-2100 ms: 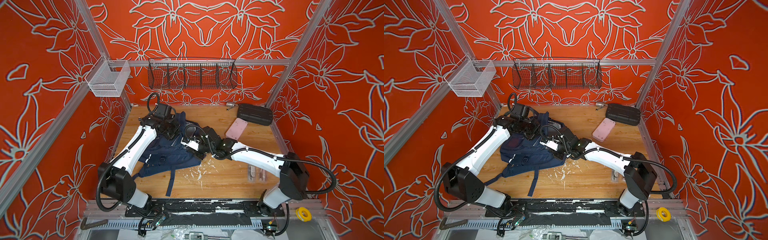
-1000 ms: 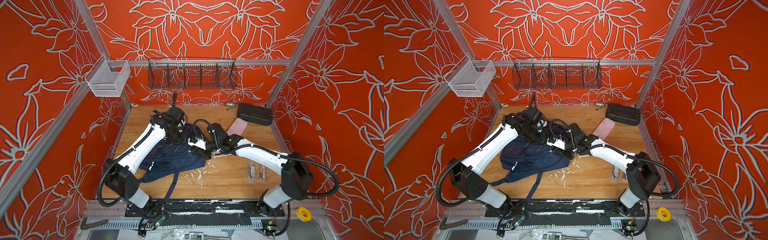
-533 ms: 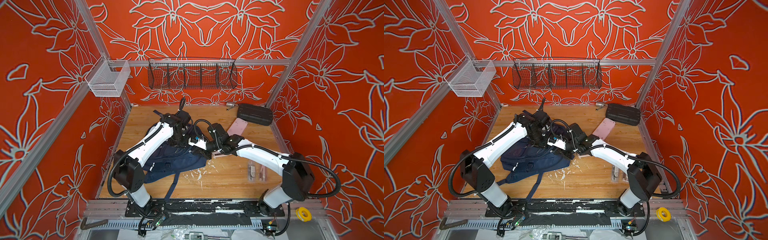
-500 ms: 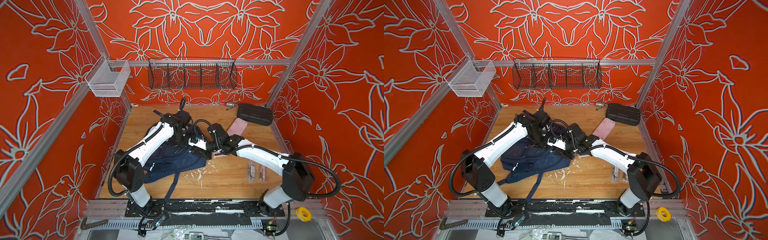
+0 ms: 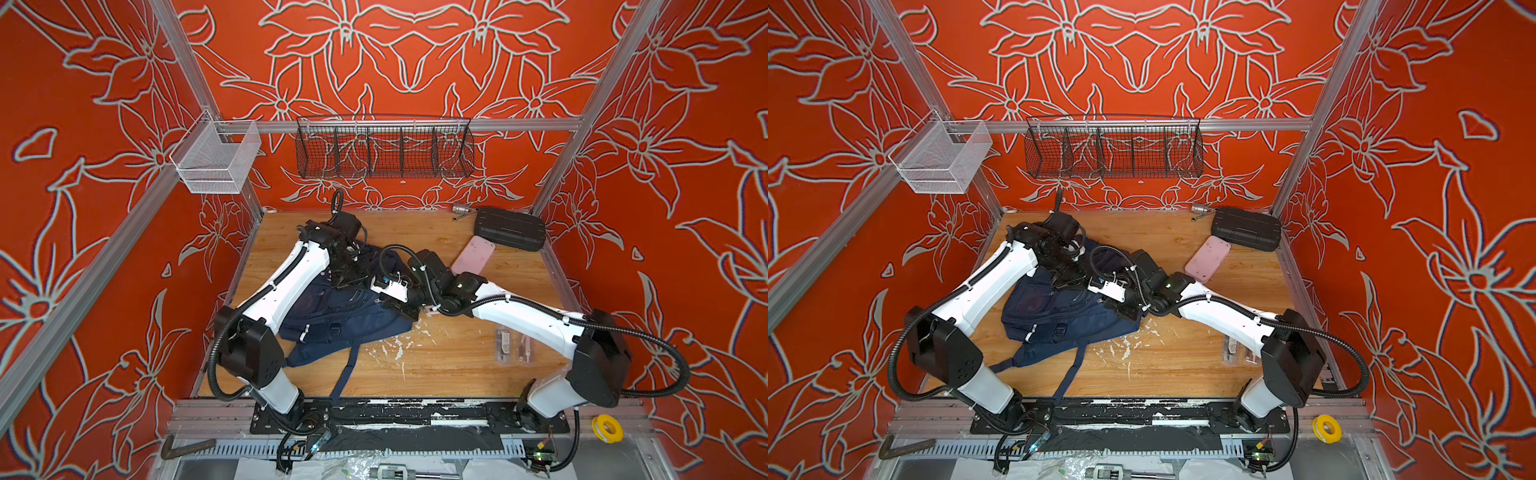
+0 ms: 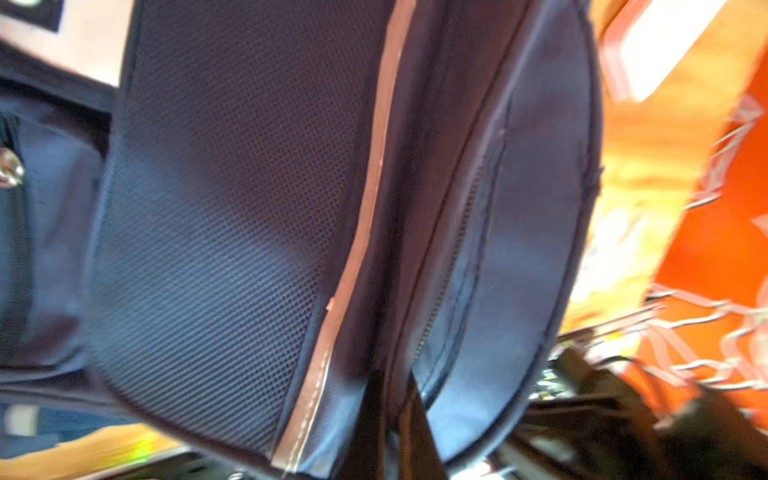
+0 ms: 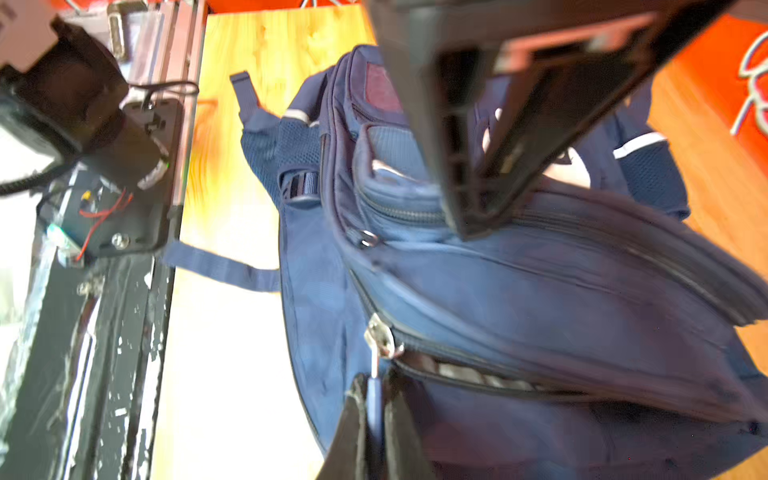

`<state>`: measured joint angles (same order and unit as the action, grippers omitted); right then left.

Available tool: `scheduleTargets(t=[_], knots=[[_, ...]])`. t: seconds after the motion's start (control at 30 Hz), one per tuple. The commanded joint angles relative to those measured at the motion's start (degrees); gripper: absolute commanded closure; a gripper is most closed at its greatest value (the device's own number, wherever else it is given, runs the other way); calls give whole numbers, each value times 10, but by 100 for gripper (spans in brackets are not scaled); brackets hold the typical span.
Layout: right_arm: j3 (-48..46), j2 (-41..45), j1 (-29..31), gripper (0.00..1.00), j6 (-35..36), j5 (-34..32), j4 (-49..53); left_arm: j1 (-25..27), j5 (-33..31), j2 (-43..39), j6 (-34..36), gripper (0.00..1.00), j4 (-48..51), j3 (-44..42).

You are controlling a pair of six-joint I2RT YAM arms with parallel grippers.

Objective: Pack the student bag

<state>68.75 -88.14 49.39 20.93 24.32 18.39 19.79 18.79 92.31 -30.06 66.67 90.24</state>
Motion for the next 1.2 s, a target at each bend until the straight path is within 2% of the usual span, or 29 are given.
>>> scheduleTargets(t=[0.0, 0.2, 0.53, 0.67, 0.83, 1.0, 1.1, 1.17], knots=[[29, 4, 39, 100, -71, 1, 12, -10, 28, -28, -85, 100, -116, 20], [9, -14, 69, 100, -138, -58, -71, -21, 38, -46, -138, 100, -160, 20], [18, -64, 80, 100, -139, -104, -122, -31, 72, -60, -198, 100, -212, 32], [16, -46, 80, 100, -131, -120, -113, -38, 50, -68, -200, 100, -209, 42], [26, -39, 86, 100, -130, -58, -108, -47, 34, -66, -195, 100, -208, 43], [45, -65, 114, 100, -125, -25, -113, -46, 22, -64, -191, 100, -203, 32], [42, -70, 120, 100, -154, -33, -145, -46, 10, -75, -191, 100, -208, 20], [44, -68, 119, 100, -166, -80, -142, -46, -2, -83, -184, 100, -195, 21]])
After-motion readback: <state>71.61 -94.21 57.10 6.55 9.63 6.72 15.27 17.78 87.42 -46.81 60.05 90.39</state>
